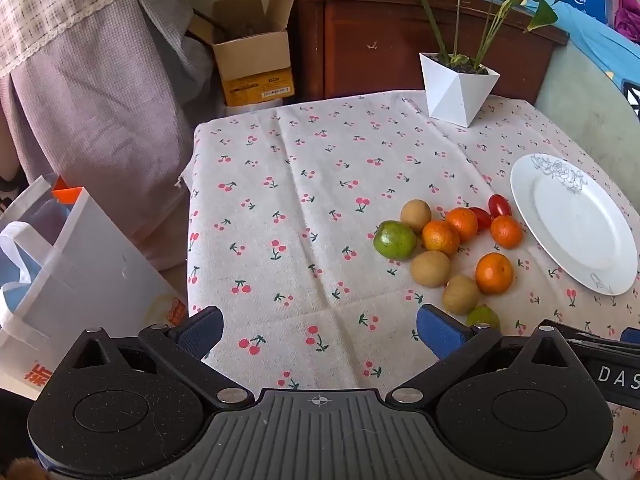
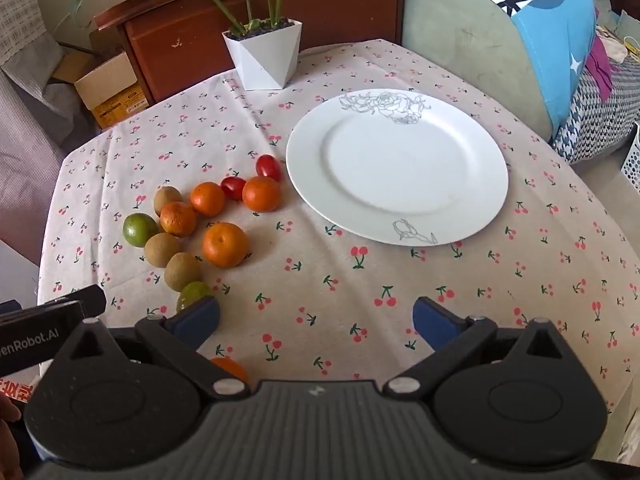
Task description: Organize fruits
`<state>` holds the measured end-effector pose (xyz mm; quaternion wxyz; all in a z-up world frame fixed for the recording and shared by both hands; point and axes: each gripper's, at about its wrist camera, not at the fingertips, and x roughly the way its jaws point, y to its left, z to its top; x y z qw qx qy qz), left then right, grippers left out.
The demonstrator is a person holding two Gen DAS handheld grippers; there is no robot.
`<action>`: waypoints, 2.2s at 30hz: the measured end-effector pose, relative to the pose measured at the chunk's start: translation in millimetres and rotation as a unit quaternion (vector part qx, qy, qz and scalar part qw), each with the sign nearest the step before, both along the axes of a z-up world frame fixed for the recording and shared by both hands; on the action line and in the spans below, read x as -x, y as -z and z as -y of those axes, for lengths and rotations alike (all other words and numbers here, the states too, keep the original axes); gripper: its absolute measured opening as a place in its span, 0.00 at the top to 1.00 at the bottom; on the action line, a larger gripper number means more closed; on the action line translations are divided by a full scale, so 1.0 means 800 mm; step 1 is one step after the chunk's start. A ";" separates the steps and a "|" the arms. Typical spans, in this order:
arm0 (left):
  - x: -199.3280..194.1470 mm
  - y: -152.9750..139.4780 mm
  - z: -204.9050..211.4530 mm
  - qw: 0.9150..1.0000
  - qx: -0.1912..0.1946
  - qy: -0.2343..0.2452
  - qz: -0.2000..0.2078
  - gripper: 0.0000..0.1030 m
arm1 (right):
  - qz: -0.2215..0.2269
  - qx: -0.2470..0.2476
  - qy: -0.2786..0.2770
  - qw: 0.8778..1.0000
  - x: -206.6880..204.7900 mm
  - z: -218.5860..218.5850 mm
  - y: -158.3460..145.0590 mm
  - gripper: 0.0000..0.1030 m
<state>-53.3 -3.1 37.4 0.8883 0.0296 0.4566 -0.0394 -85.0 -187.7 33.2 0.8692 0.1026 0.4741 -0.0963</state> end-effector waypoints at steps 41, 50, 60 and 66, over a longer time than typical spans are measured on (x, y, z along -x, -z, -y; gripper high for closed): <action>0.002 0.010 0.008 1.000 -0.005 -0.007 -0.006 0.00 | 0.007 0.006 0.003 1.000 -0.002 0.001 0.003 0.01; 0.006 0.012 0.010 1.000 0.000 -0.001 -0.002 0.00 | 0.013 -0.001 0.006 1.000 0.001 0.004 0.003 0.01; -0.002 0.014 -0.006 1.000 0.025 -0.017 -0.007 0.00 | 0.041 -0.039 -0.007 0.998 0.025 0.029 0.002 0.05; -0.003 0.014 -0.006 0.999 0.043 -0.018 -0.008 0.00 | 0.047 -0.084 -0.051 0.994 0.047 0.024 0.010 0.18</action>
